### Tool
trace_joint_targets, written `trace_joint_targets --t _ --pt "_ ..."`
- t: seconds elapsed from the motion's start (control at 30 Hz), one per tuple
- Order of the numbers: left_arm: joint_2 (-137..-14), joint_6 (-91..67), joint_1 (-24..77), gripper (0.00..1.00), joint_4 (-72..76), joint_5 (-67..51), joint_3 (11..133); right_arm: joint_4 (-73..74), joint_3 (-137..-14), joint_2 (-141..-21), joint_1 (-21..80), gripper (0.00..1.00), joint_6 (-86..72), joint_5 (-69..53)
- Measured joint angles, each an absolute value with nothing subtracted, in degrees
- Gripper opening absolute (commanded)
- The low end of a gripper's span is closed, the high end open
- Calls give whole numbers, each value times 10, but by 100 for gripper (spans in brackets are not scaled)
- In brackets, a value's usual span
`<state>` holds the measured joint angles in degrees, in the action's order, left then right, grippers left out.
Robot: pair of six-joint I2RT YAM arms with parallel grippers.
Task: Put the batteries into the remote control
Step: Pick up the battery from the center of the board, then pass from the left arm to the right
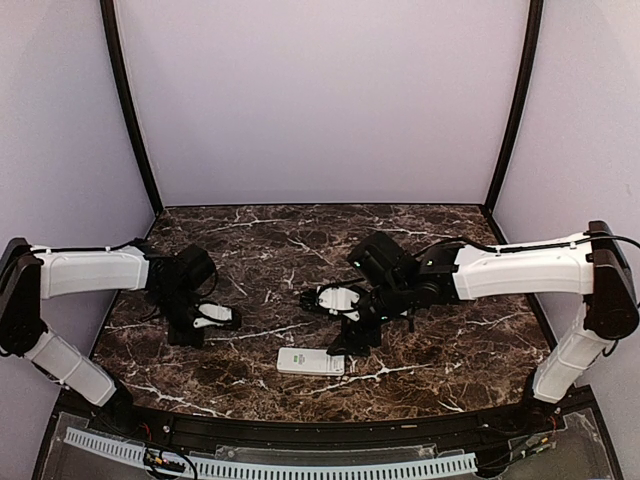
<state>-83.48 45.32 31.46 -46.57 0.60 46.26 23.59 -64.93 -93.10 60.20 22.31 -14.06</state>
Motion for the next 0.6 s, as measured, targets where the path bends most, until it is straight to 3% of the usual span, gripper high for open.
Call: trace_joint_targets --t 0.3,0.6 --pt "-711 324 319 0 -395 -113 557 227 -663 -887 566 75 166 -151" --pt "-595 95 350 0 -132 -236 538 181 -731 -855 525 65 38 -198"
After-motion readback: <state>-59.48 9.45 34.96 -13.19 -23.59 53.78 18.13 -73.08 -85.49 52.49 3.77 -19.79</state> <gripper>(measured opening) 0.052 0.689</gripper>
